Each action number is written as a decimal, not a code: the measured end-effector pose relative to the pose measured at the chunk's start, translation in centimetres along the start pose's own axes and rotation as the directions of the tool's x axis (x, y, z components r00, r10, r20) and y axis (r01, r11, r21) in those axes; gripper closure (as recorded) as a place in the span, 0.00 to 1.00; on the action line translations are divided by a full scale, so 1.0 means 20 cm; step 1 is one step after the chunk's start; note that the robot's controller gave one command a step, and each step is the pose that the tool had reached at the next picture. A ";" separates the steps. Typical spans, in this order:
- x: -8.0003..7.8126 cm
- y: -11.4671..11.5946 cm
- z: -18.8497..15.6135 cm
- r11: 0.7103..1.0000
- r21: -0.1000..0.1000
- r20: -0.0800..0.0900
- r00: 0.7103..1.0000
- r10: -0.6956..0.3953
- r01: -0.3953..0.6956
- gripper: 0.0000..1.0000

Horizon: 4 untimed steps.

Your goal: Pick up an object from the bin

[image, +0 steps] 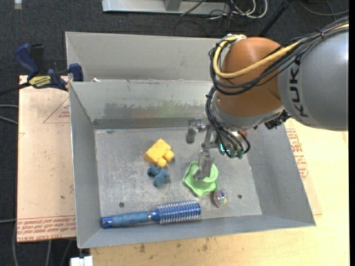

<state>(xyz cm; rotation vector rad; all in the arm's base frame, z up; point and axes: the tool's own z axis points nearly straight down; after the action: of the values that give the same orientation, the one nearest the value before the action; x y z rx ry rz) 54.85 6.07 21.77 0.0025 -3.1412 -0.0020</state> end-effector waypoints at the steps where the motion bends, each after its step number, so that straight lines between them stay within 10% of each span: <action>1: 0.32 0.31 0.74 0.987 0.000 0.022 0.987 -0.160 0.160 0.00; 3: 0.25 0.30 0.59 0.993 0.000 -0.001 0.993 0.118 -0.118 0.00; 4: 0.28 0.33 0.75 0.946 0.001 -0.002 0.946 0.324 -0.324 0.00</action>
Offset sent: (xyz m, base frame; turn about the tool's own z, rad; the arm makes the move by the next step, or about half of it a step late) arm -0.0688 0.0612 -0.1477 -0.1593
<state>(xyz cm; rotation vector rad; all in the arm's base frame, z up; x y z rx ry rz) 49.33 12.63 6.87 -0.5127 -3.0963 -0.0012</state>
